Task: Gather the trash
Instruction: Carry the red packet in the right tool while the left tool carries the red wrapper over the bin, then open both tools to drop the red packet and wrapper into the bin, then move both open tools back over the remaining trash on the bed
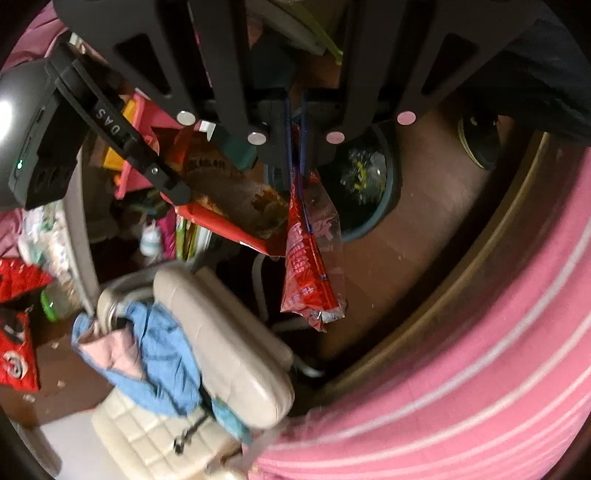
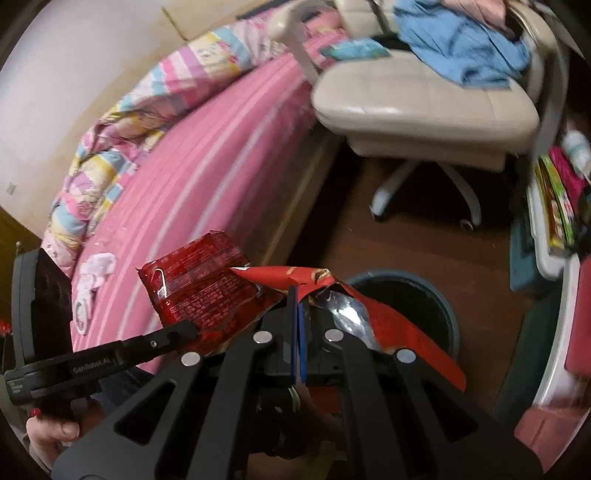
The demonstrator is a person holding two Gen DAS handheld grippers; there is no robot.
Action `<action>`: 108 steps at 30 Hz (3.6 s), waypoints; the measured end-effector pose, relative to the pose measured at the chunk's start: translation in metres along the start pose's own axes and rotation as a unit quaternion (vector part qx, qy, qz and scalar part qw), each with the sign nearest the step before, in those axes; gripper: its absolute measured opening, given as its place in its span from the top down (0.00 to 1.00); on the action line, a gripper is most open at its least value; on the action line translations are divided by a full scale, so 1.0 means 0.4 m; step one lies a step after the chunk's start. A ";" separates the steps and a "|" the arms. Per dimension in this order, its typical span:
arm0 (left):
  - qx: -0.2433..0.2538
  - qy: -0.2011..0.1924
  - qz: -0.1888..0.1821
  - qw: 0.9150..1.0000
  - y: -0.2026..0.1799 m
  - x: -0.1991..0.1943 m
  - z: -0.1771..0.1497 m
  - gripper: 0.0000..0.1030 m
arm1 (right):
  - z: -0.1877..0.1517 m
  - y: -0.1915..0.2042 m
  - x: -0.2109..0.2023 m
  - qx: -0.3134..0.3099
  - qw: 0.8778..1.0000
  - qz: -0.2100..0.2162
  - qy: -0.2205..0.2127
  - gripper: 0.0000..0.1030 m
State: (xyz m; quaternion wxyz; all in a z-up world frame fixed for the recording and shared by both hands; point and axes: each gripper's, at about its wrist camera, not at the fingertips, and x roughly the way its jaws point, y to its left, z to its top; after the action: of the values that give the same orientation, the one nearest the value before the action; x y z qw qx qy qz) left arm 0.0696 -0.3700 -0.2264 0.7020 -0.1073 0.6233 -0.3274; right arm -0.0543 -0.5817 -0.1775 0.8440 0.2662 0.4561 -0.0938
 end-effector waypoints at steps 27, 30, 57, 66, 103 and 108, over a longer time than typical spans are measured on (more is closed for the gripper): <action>0.029 0.173 0.079 0.981 0.077 0.461 -0.128 0.91 | -0.169 -0.227 0.252 0.056 0.986 -0.071 0.142 0.96; 0.037 0.170 0.086 0.981 0.073 0.468 -0.126 0.69 | -0.182 -0.236 0.275 0.055 0.984 -0.070 0.156 0.96; -0.012 0.029 0.027 0.999 0.054 0.241 -0.064 0.37 | -0.128 -0.148 0.158 0.044 0.993 -0.076 0.075 0.33; -0.062 -0.039 -0.021 0.997 0.085 0.059 -0.045 0.33 | -0.057 0.012 0.081 0.000 0.999 -0.043 0.024 0.33; -0.236 -0.292 0.094 0.922 0.672 -0.716 -0.133 0.26 | -0.105 0.995 0.163 -0.310 0.939 0.138 0.051 0.30; -0.259 -0.290 0.120 0.913 0.784 -0.749 -0.126 0.27 | -0.116 1.079 0.242 -0.321 0.934 0.142 0.068 0.30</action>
State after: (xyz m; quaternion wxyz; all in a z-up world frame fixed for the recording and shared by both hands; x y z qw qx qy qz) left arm 0.1216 0.0598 -0.1705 0.8336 -0.3002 0.4632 -0.0221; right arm 0.1402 -0.1858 -0.1205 0.8561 0.0484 0.4754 0.1967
